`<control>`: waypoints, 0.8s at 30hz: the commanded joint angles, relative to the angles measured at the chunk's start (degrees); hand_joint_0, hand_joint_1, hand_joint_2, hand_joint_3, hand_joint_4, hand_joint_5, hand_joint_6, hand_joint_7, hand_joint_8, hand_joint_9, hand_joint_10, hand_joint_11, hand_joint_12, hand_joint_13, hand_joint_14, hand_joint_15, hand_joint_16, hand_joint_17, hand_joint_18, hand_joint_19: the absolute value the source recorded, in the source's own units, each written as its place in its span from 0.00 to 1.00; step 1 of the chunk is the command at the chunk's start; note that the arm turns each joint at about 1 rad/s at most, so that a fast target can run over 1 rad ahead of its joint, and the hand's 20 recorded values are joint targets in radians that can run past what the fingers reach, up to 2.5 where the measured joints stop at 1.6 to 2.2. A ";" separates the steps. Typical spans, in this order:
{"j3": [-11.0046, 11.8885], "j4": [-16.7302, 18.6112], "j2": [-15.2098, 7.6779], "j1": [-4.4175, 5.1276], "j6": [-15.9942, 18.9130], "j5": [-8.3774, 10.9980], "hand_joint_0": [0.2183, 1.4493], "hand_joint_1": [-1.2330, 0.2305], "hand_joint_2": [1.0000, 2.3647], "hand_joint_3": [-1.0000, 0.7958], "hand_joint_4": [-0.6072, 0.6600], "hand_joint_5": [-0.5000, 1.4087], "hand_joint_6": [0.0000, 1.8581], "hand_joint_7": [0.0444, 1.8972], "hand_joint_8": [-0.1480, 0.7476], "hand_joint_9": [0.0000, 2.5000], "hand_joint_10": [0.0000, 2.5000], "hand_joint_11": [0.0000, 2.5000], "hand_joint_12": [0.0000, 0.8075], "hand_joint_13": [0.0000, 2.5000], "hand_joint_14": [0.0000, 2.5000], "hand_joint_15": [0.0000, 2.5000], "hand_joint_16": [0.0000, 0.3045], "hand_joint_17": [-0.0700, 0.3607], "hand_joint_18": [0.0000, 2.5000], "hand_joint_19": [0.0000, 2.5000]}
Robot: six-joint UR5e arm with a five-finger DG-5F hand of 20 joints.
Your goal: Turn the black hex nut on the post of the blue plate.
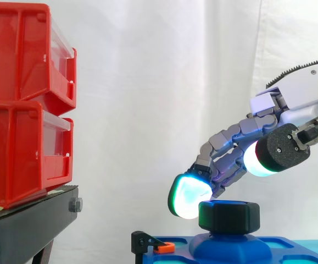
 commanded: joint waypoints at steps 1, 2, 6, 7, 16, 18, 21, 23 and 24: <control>0.01 -0.26 0.06 -0.73 -0.84 -1.75 0.20 0.63 0.00 0.28 0.61 0.15 0.27 0.39 0.43 0.12 0.00 0.00 0.44 0.07 0.00 0.00 0.19 0.46 0.00 0.00; 0.01 -0.26 0.06 -0.91 -0.84 -2.19 0.20 0.63 0.00 0.28 0.61 0.15 0.27 0.39 0.43 0.12 0.00 0.00 0.44 0.07 0.00 0.00 0.19 0.46 0.00 0.00; 0.01 -0.09 0.06 -1.52 -0.66 -2.55 0.20 0.63 0.00 0.28 0.61 0.15 0.27 0.39 0.43 0.12 0.00 0.00 0.44 0.07 0.00 0.00 0.19 0.46 0.00 0.00; 0.10 -0.09 0.15 -1.61 -0.66 -2.55 0.20 0.63 0.00 0.28 0.61 0.15 0.27 0.39 0.43 0.12 0.00 0.00 0.44 0.07 0.00 0.00 0.19 0.46 0.00 0.00; 5.81 -0.53 0.06 -1.96 -0.49 -2.98 0.20 0.63 0.00 0.28 0.61 0.15 0.27 0.39 0.43 0.12 0.00 0.00 0.44 0.07 0.00 0.00 0.18 0.46 0.00 0.00; 5.81 -0.44 0.06 -1.61 -0.49 -2.98 0.20 0.63 0.00 0.28 0.61 0.15 0.27 0.39 0.43 0.12 0.00 0.00 0.44 0.07 0.00 0.00 0.18 0.46 0.00 0.00; 5.81 0.00 -0.03 -1.43 -0.49 -2.98 0.20 0.63 0.00 0.28 0.61 0.15 0.27 0.40 0.43 0.12 0.00 0.00 0.44 0.07 0.00 0.00 0.18 0.46 0.00 0.00; 5.55 0.97 -0.03 -1.26 -0.49 -2.90 0.20 0.63 0.00 0.28 0.61 0.15 0.27 0.39 0.43 0.12 0.00 0.00 0.44 0.07 0.00 0.00 0.18 0.46 0.00 0.00; 5.37 1.41 -0.03 -1.17 -0.49 -2.81 0.20 0.63 0.00 0.28 0.61 0.15 0.27 0.40 0.43 0.12 0.00 0.00 0.44 0.07 0.00 0.00 0.18 0.46 0.00 0.00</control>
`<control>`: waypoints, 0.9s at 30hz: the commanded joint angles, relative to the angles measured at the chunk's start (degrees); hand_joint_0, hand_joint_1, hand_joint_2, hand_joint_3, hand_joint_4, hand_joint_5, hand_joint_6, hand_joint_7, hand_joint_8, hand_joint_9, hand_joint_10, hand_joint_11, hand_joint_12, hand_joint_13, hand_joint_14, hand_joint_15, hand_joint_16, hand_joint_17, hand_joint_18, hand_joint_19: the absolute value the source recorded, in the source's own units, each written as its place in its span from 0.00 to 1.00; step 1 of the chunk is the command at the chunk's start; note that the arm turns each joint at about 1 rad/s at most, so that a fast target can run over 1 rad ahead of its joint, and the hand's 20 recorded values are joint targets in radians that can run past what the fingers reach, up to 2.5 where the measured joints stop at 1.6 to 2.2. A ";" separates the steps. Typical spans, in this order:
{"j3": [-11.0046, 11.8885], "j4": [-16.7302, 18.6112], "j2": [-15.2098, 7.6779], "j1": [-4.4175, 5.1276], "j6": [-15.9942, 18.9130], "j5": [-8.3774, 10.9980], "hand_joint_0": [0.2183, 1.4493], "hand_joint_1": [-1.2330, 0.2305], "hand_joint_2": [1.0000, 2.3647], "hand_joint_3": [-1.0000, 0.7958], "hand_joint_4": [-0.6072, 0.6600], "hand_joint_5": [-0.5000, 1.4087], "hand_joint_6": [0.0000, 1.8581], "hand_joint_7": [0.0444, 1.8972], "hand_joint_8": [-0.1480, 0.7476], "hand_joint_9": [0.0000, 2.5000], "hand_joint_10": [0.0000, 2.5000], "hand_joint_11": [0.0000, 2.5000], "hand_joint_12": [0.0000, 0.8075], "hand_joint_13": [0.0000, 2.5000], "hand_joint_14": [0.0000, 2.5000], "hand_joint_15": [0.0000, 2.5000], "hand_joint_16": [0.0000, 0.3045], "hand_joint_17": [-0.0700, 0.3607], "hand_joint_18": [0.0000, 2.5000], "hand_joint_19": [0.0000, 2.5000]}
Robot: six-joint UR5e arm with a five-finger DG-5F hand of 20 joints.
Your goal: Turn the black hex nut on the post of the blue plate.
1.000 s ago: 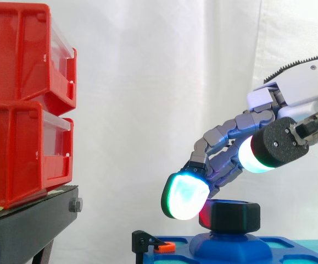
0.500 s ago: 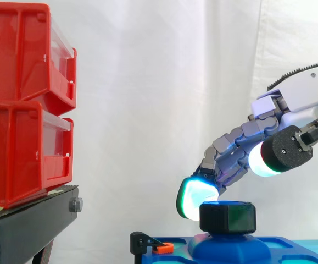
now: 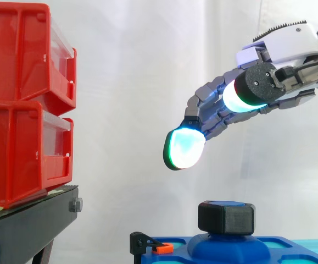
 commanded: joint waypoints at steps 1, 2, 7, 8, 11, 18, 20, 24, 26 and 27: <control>-0.72 2.29 -0.03 0.44 0.09 0.21 0.20 0.63 0.00 0.28 0.61 0.15 0.27 0.39 0.43 0.12 0.00 0.00 0.44 0.07 0.00 0.00 0.19 0.46 0.00 0.00; -1.42 3.70 -0.03 0.79 0.09 0.30 0.20 0.63 0.00 0.28 0.61 0.15 0.27 0.39 0.43 0.12 0.00 0.00 0.44 0.07 0.00 0.00 0.18 0.46 0.00 0.00; -5.90 10.82 -0.03 2.28 0.53 2.41 0.20 0.63 0.00 0.28 0.61 0.15 0.27 0.39 0.43 0.12 0.00 0.00 0.44 0.07 0.00 0.00 0.18 0.46 0.00 0.00; -6.60 12.75 -0.12 2.72 0.62 3.11 0.20 0.63 0.00 0.28 0.61 0.15 0.27 0.39 0.43 0.12 0.00 0.00 0.44 0.07 0.00 0.00 0.18 0.46 0.00 0.00; -7.13 14.95 -0.12 3.34 0.62 3.73 0.20 0.63 0.00 0.28 0.61 0.15 0.27 0.39 0.43 0.12 0.00 0.00 0.44 0.07 0.00 0.00 0.18 0.45 0.00 0.00; -7.22 13.54 -0.38 5.01 0.53 5.84 0.20 0.63 0.00 0.28 0.61 0.15 0.27 0.40 0.44 0.12 0.00 0.00 0.44 0.07 0.00 0.00 0.18 0.46 0.00 0.00; -7.13 13.28 -0.38 5.27 0.62 5.84 0.20 0.64 0.00 0.28 0.61 0.15 0.27 0.42 0.43 0.11 0.00 0.01 0.44 0.06 0.00 0.01 0.18 0.45 0.00 0.00; -7.22 11.78 -0.38 5.62 0.62 5.93 0.20 0.64 0.00 0.28 0.61 0.15 0.27 0.44 0.43 0.11 0.00 0.01 0.44 0.05 0.00 0.01 0.18 0.45 0.00 0.00; -7.22 11.17 -0.38 5.62 0.62 5.93 0.20 0.64 0.00 0.28 0.61 0.15 0.27 0.45 0.43 0.11 0.00 0.01 0.44 0.05 0.00 0.01 0.18 0.45 0.00 0.01; -7.13 10.90 -0.38 5.62 0.62 5.84 0.20 0.64 0.00 0.28 0.61 0.15 0.27 0.45 0.43 0.11 0.00 0.01 0.44 0.05 0.00 0.01 0.18 0.45 0.00 0.00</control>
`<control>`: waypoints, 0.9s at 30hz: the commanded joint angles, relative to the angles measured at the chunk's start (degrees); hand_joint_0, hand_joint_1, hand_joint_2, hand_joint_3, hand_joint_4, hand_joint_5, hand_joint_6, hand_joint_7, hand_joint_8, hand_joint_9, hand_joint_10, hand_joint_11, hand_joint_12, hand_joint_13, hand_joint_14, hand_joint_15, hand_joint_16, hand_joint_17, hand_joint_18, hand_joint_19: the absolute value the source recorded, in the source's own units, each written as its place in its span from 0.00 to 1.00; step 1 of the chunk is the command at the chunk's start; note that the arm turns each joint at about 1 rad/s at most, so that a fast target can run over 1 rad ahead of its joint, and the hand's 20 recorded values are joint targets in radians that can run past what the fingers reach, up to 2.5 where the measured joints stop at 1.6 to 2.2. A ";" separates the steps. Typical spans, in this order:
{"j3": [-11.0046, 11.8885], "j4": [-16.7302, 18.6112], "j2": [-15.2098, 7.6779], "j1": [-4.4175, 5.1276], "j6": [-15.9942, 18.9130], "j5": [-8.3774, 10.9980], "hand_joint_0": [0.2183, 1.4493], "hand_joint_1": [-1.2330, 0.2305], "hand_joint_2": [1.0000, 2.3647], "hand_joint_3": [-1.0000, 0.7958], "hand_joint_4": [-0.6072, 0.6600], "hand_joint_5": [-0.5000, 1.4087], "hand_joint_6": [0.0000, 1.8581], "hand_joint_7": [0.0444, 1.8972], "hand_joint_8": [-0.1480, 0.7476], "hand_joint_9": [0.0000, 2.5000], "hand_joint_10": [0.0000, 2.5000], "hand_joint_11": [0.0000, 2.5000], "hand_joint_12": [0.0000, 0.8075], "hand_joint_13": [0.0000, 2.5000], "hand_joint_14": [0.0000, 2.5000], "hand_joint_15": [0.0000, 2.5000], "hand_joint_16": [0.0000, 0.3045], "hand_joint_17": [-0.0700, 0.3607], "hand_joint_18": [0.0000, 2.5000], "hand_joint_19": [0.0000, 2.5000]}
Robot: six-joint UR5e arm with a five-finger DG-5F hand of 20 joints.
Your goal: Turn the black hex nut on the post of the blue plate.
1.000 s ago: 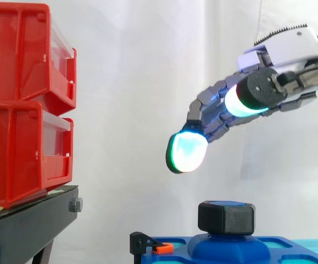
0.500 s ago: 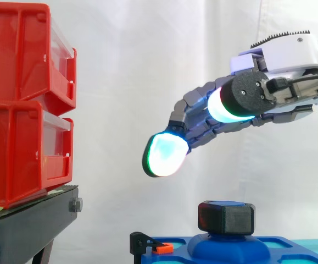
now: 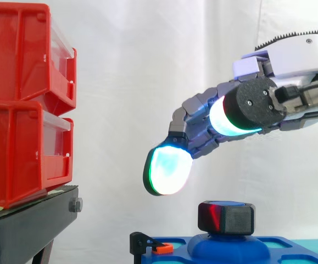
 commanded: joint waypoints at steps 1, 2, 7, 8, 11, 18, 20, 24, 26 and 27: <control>-0.05 -1.23 0.00 0.18 0.00 -0.06 0.20 0.64 0.00 0.28 0.61 0.15 0.27 0.45 0.43 0.11 0.00 0.01 0.44 0.05 0.00 0.01 0.18 0.45 0.00 0.00; 0.04 -1.32 0.00 0.18 0.00 -0.06 0.20 0.63 0.00 0.28 0.61 0.15 0.27 0.45 0.43 0.10 0.00 0.01 0.44 0.05 0.00 0.01 0.18 0.45 0.00 0.00; 0.04 -1.41 0.00 -0.09 0.00 -0.32 0.20 0.63 0.00 0.28 0.61 0.15 0.27 0.45 0.43 0.10 0.00 0.01 0.44 0.05 0.00 0.01 0.18 0.45 0.00 0.00; 0.04 -1.50 0.00 -0.26 0.00 -0.32 0.20 0.64 0.00 0.28 0.61 0.15 0.27 0.45 0.43 0.10 0.00 0.01 0.44 0.05 0.00 0.01 0.18 0.45 0.00 0.00; 0.04 -1.59 0.00 -0.62 0.09 -0.49 0.20 0.64 0.00 0.28 0.61 0.15 0.27 0.45 0.43 0.10 0.00 0.01 0.44 0.06 0.00 0.01 0.18 0.45 0.00 0.00; -0.05 -1.59 0.00 -1.05 0.27 -0.58 0.20 0.62 0.00 0.28 0.62 0.15 0.27 0.45 0.43 0.11 0.00 0.00 0.45 0.07 0.00 0.00 0.19 0.46 0.00 0.00; -0.05 -1.59 -0.09 -1.23 0.27 -0.67 0.21 0.62 0.00 0.28 0.62 0.15 0.27 0.45 0.43 0.11 0.00 0.00 0.45 0.07 0.00 0.00 0.18 0.46 0.00 0.00; -0.05 -2.38 0.00 -1.32 0.27 -1.02 0.21 0.62 0.00 0.28 0.62 0.15 0.27 0.45 0.43 0.12 0.00 0.00 0.45 0.07 0.00 0.00 0.19 0.46 0.00 0.00; -0.05 -2.99 0.00 -1.49 0.27 -1.20 0.21 0.62 0.00 0.28 0.62 0.15 0.27 0.45 0.43 0.12 0.00 0.00 0.45 0.07 0.00 0.00 0.18 0.46 0.00 0.00; 0.04 -3.17 0.00 -1.58 0.27 -1.46 0.21 0.62 0.00 0.28 0.62 0.15 0.27 0.45 0.44 0.12 0.00 0.00 0.45 0.07 0.00 0.00 0.18 0.46 0.00 0.00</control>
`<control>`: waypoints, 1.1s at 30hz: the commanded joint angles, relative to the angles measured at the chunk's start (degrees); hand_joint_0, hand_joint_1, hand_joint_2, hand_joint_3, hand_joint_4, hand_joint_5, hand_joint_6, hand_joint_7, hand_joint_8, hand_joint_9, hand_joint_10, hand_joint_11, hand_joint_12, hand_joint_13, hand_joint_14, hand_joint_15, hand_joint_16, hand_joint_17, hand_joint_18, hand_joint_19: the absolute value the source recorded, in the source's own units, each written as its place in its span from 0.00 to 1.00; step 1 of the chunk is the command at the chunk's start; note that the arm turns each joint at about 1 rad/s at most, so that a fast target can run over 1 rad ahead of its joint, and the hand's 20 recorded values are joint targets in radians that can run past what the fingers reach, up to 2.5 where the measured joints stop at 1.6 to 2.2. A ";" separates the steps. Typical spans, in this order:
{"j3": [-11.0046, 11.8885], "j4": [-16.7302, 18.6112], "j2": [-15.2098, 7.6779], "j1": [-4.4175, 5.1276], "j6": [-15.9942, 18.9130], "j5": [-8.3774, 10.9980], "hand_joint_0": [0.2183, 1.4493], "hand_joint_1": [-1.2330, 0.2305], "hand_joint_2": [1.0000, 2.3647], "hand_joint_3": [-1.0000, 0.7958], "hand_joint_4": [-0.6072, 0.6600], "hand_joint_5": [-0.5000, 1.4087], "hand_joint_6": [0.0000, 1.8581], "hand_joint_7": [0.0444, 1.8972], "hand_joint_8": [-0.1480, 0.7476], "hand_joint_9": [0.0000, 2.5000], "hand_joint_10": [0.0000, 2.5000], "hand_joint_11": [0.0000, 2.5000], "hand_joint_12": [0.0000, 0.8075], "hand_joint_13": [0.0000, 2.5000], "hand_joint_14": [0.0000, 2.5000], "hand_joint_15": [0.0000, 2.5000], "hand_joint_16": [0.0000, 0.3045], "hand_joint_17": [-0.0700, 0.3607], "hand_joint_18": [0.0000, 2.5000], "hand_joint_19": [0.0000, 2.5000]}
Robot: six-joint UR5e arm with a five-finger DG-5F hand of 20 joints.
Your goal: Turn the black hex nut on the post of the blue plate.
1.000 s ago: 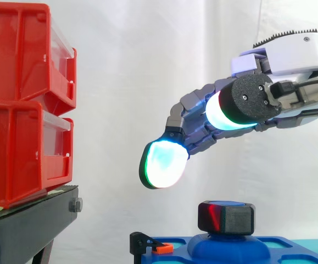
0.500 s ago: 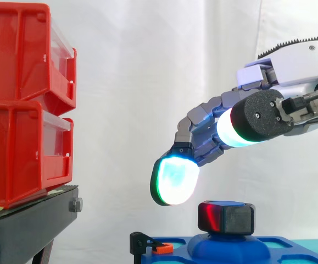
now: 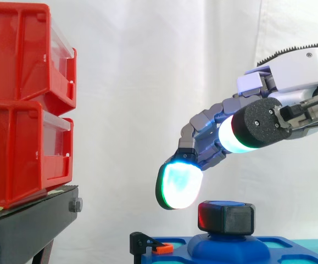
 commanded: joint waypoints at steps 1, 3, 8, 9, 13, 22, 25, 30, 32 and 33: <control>-0.01 -0.64 0.01 -0.31 0.00 -0.50 0.21 0.62 0.00 0.28 0.62 0.15 0.27 0.45 0.44 0.12 0.00 0.00 0.45 0.07 0.00 0.00 0.18 0.46 0.00 0.00; -0.01 -0.73 0.01 -0.40 0.00 -0.68 0.21 0.62 0.00 0.28 0.62 0.15 0.27 0.45 0.44 0.12 0.00 0.00 0.45 0.07 0.00 0.00 0.19 0.46 0.00 0.00; -0.01 -1.34 0.01 -0.75 -0.09 -1.21 0.21 0.62 0.00 0.28 0.62 0.16 0.27 0.45 0.44 0.12 0.00 0.00 0.45 0.07 0.00 0.00 0.18 0.46 0.00 0.00; -0.01 -1.52 0.01 -0.75 -0.09 -1.21 0.21 0.62 0.00 0.28 0.62 0.16 0.27 0.45 0.43 0.12 0.00 0.00 0.45 0.07 0.00 0.00 0.18 0.46 0.00 0.00; -0.01 -1.52 0.01 -1.01 -0.09 -1.56 0.21 0.62 0.00 0.28 0.63 0.16 0.27 0.45 0.43 0.12 0.00 0.00 0.45 0.07 0.00 0.00 0.18 0.46 0.00 0.00; -0.01 -1.96 0.01 -2.07 -0.09 -3.40 0.21 0.62 0.00 0.28 0.63 0.16 0.27 0.45 0.44 0.12 0.00 0.00 0.45 0.07 0.00 0.00 0.18 0.46 0.00 0.00; -0.01 -1.96 0.01 -2.95 -0.09 -4.55 0.21 0.62 0.00 0.28 0.62 0.16 0.27 0.45 0.44 0.12 0.00 0.00 0.45 0.07 0.00 0.00 0.18 0.46 0.00 0.00; -0.01 -2.31 0.01 -4.09 -0.09 -6.13 0.21 0.62 0.00 0.28 0.63 0.16 0.27 0.45 0.44 0.12 0.00 0.00 0.45 0.07 0.00 0.00 0.18 0.45 0.00 0.00; -0.01 -2.40 0.01 -4.35 -0.09 -6.83 0.21 0.63 0.00 0.28 0.63 0.16 0.27 0.45 0.44 0.12 0.00 0.00 0.45 0.07 0.00 0.00 0.18 0.46 0.00 0.00; 0.08 -2.40 0.01 -4.79 -0.09 -7.71 0.21 0.62 0.00 0.28 0.63 0.16 0.27 0.45 0.44 0.12 0.00 0.00 0.45 0.07 0.00 0.00 0.18 0.46 0.00 0.00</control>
